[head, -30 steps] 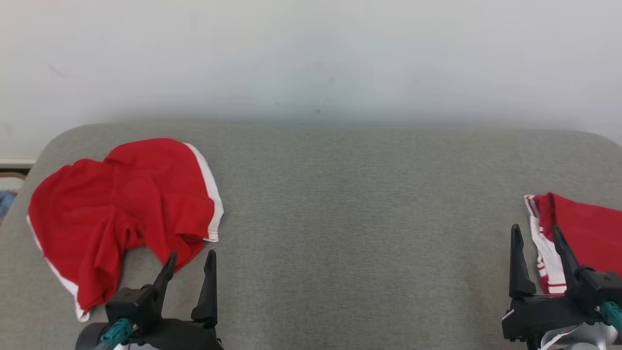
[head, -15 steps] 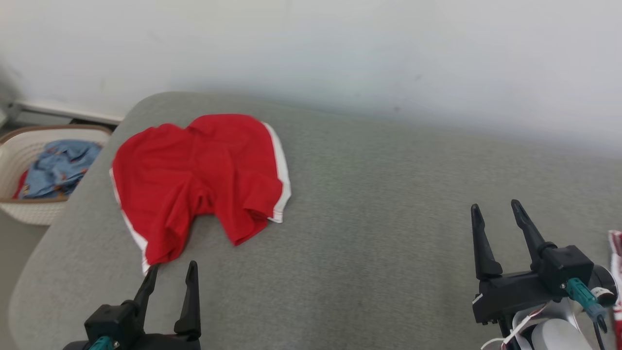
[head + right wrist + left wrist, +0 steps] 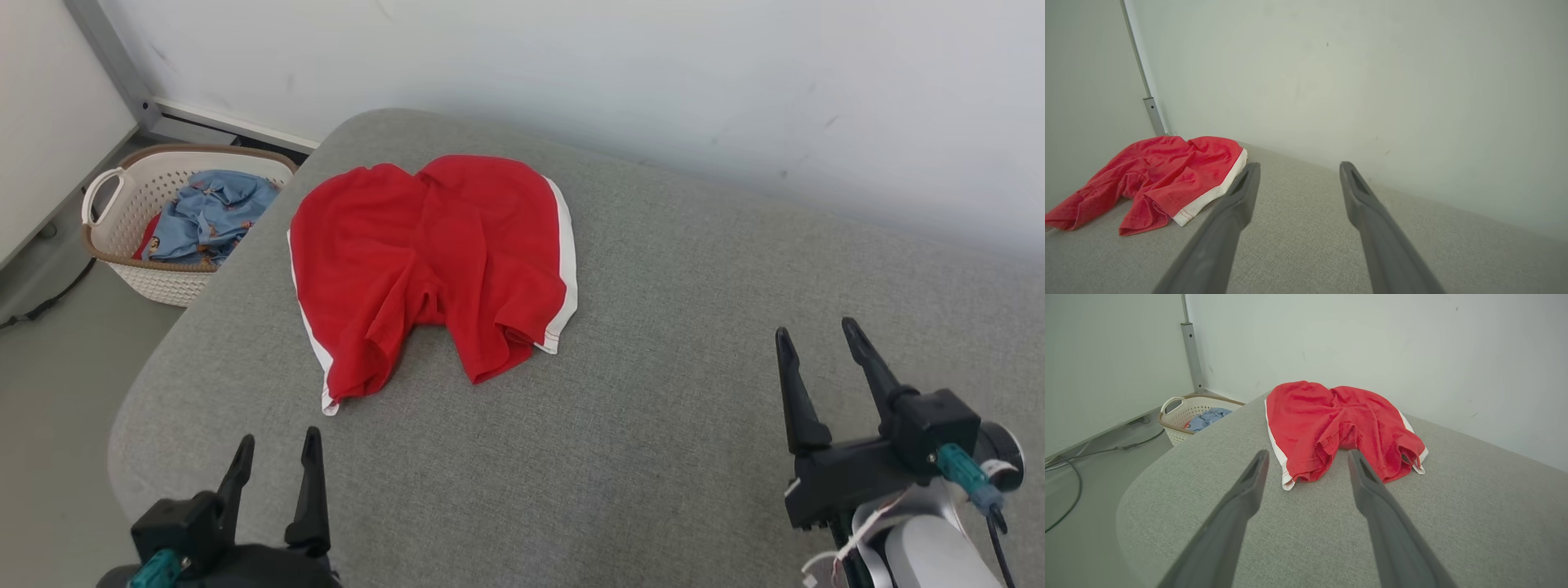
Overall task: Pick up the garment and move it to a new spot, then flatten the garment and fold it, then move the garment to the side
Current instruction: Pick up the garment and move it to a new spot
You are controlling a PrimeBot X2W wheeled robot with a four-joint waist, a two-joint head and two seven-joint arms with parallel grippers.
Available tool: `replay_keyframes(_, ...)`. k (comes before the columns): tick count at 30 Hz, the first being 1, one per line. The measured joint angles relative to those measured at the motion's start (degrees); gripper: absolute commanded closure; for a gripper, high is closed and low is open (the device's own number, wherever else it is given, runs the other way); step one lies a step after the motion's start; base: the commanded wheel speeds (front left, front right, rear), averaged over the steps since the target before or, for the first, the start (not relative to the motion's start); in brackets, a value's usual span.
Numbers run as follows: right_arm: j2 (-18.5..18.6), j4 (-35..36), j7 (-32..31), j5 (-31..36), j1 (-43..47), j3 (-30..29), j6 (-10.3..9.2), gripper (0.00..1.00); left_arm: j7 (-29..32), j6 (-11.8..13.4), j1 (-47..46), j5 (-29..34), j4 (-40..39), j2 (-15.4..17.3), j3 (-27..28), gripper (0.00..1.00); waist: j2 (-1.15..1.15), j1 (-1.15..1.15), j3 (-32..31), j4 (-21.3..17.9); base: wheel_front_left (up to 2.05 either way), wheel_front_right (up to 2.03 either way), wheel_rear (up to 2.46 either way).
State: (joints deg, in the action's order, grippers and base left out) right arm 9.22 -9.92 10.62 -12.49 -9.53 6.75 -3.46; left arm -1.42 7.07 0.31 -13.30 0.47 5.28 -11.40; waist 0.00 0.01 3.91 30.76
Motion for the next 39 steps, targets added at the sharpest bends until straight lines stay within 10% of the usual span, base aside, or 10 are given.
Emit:
replay_keyframes(21,9.9,16.1,-7.5,5.8,4.3,-1.4,0.25,0.0,18.7,-2.0,-35.3,-3.4,28.7,-3.0,-5.8,0.0,0.0,0.0,7.6,-2.1,0.0,0.0,0.0)
replay_keyframes(39,13.7,28.7,-15.3,7.1,8.4,-4.7,-0.14,0.0,22.6,-0.5,-47.3,0.5,49.0,-3.2,-5.0,0.0,0.0,0.0,16.0,-5.2,0.0,0.0,0.0)
